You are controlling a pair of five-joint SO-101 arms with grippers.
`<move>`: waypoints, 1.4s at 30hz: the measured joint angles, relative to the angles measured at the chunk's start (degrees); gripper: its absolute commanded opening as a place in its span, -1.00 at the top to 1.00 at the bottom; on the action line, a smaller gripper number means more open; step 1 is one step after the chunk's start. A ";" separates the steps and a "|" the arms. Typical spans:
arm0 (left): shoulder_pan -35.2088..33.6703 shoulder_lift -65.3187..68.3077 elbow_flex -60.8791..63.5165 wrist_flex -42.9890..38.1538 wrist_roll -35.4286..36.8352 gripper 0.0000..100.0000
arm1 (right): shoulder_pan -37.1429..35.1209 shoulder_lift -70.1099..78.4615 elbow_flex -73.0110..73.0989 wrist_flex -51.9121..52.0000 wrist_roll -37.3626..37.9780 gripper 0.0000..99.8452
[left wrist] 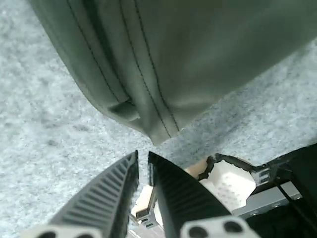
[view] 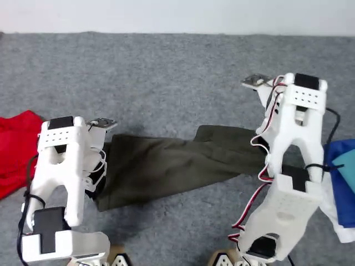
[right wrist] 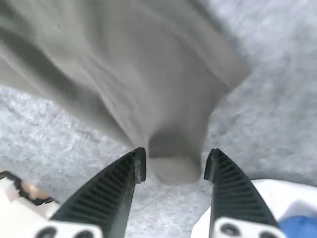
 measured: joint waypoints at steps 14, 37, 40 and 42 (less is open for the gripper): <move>3.69 1.76 -10.81 -18.64 22.33 0.56 | -2.81 -9.67 5.36 0.09 0.00 0.60; 11.43 52.40 -62.68 -0.62 24.18 0.98 | -3.08 -2.73 5.36 0.09 0.00 0.60; 11.34 52.92 -64.62 0.18 23.47 0.98 | -3.08 -1.76 5.36 0.00 0.00 0.60; 11.34 52.92 -64.62 0.18 23.12 0.98 | -3.08 -1.41 5.36 0.00 0.00 0.60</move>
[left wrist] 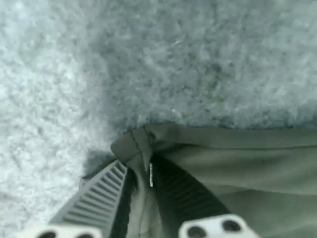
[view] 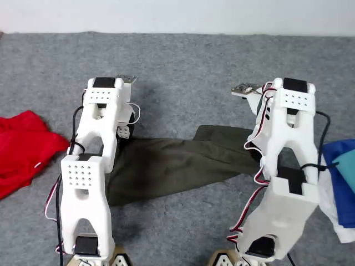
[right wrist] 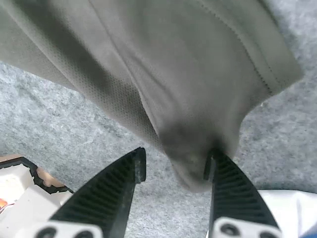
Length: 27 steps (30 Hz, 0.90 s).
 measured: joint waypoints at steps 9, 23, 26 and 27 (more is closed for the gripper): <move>-3.78 -7.03 0.70 0.09 0.00 0.98 | -0.26 0.09 0.00 -1.05 0.18 0.60; -6.77 -15.12 27.08 0.09 -16.53 0.93 | -11.25 5.63 -9.67 -0.44 5.10 0.09; -7.65 -15.12 27.60 0.09 -16.97 0.92 | -13.01 9.85 -14.07 -0.88 5.10 0.14; -7.82 -15.12 27.60 0.09 -16.97 0.93 | -13.27 11.60 -16.00 -0.88 5.10 0.16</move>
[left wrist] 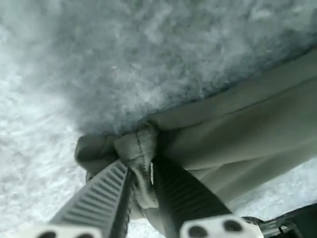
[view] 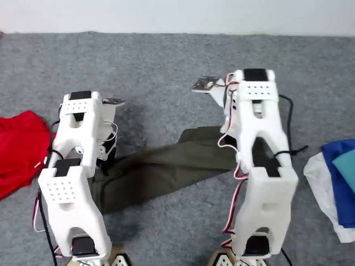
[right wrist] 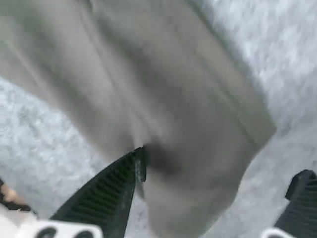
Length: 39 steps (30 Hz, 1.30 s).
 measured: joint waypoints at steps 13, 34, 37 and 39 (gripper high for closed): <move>0.00 0.00 0.00 0.00 1.23 0.93 | -0.53 27.34 -32.35 1.14 0.26 0.47; -0.18 0.00 -11.60 0.00 3.52 0.97 | 12.92 24.09 -35.08 1.23 0.09 0.96; -0.35 0.09 -16.88 -0.18 5.80 0.96 | 16.79 24.09 -35.08 1.23 0.09 0.95; -0.97 0.09 -19.78 -0.79 7.74 0.96 | 18.55 24.09 -35.08 1.23 0.09 0.88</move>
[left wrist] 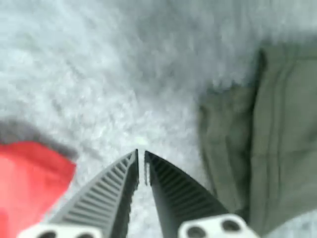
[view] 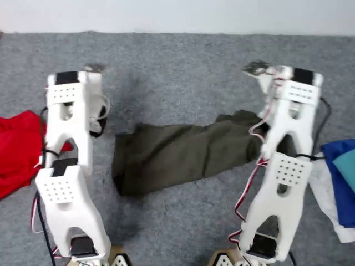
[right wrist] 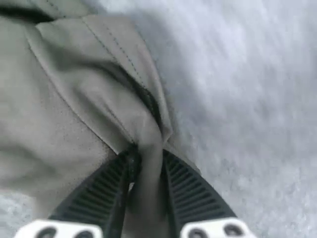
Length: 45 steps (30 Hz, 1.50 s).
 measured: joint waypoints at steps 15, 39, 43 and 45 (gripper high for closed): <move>3.34 -1.49 -1.23 0.53 2.20 0.96 | -3.60 -5.71 0.00 0.00 0.09 0.11; 18.90 -16.88 29.54 0.53 6.77 0.96 | -6.59 -47.91 65.05 -4.66 -1.14 0.11; 20.22 -16.88 32.79 -2.37 6.77 0.96 | -6.24 -48.44 75.69 -10.20 -0.44 0.11; 20.40 -16.88 32.88 -3.96 6.86 0.96 | -6.15 -48.44 76.84 -10.90 -0.35 0.11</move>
